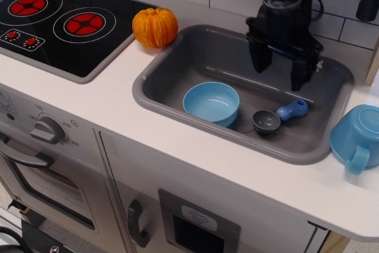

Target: Put spoon in bowl sink

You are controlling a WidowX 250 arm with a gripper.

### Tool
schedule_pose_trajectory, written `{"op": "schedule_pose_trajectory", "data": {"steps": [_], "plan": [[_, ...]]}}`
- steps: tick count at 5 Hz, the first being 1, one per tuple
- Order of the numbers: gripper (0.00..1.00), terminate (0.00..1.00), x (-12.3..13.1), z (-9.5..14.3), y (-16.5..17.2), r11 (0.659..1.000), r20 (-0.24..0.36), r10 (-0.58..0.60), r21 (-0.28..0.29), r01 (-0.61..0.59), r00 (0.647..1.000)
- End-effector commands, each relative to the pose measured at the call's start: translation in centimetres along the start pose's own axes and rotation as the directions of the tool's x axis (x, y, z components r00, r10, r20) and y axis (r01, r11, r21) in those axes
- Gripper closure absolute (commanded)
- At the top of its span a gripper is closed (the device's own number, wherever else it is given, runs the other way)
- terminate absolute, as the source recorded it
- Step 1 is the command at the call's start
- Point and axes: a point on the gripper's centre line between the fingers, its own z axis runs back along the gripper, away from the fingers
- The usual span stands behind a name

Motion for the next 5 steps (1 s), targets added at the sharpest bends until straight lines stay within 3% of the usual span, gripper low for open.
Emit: {"op": "schedule_pose_trajectory", "data": {"steps": [1,5], "plan": [[0.00,0.00,1.3,-1.2,-1.5,0.998,0.053,-0.012,0.060,0.009,0.999],[0.00,0.00,0.7,-4.6,-1.2,0.995,-0.005,-0.041,0.089,0.042,0.999]]}}
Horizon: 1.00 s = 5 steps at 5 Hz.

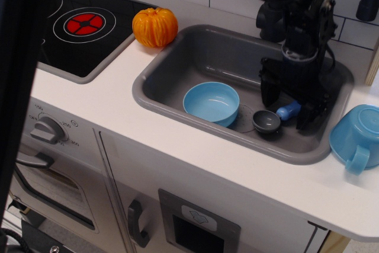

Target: Put spoon in bowl sink

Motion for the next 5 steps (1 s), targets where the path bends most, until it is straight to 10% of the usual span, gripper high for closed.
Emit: {"op": "schedule_pose_trajectory", "data": {"steps": [1,5], "plan": [[1.00,0.00,0.7,1.6,-0.3,1.000,0.041,-0.004,0.006,0.004,0.999],[1.00,0.00,0.0,5.8,-0.3,0.999,0.080,-0.045,-0.025,0.047,0.996]]}}
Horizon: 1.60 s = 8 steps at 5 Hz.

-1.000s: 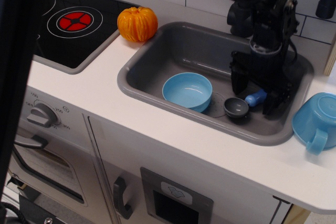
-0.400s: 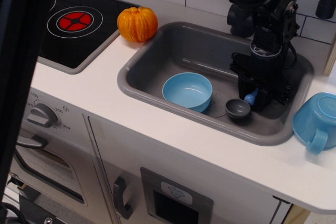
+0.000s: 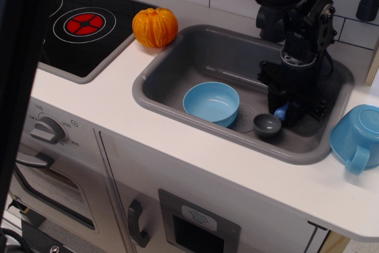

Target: Put spoon in bowl sink

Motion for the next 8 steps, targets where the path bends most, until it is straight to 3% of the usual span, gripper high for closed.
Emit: {"op": "schedule_pose_trajectory", "data": {"steps": [1,2,3,5,6,7,8], "plan": [[1.00,0.00,0.2,7.1,0.3,0.991,0.097,-0.124,-0.045,0.129,0.988],[1.00,0.00,0.1,8.0,1.0,0.986,0.111,-0.155,-0.041,0.160,0.982],[1.00,0.00,-0.6,8.8,2.6,0.950,0.129,-0.309,0.005,0.311,0.942],[1.00,0.00,-2.1,9.9,5.8,0.899,0.186,-0.430,-0.004,0.439,0.883],[1.00,0.00,-2.8,9.5,6.8,0.893,0.205,-0.430,-0.048,0.447,0.880],[1.00,0.00,-3.4,8.9,7.0,0.892,0.220,-0.432,-0.037,0.450,0.875],[1.00,0.00,-3.5,8.1,7.4,0.891,0.249,-0.419,-0.069,0.448,0.873]]}}
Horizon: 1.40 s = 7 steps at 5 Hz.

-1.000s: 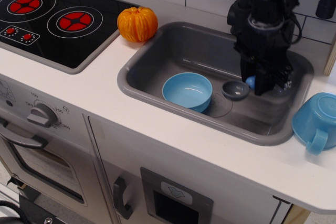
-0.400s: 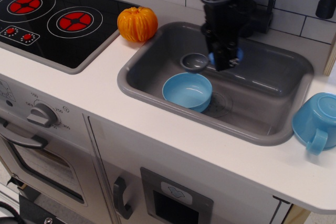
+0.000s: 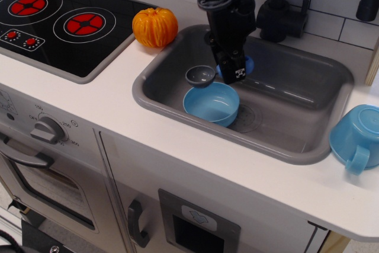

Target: Put spoon in bowl sink

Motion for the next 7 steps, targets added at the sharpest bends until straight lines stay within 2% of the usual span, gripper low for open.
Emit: {"op": "schedule_pose_trajectory", "data": {"steps": [1,5,6,7], "plan": [[1.00,0.00,0.3,0.7,0.8,0.998,0.094,-0.020,0.061,0.014,0.995],[1.00,0.00,-1.3,-1.3,1.1,0.995,0.055,-0.027,0.094,0.022,0.998],[0.00,0.00,-1.4,-0.7,1.1,0.998,0.071,0.006,0.066,-0.011,0.997],[0.00,0.00,-1.5,-0.4,1.0,0.997,0.082,0.016,0.078,-0.023,0.997]]}}
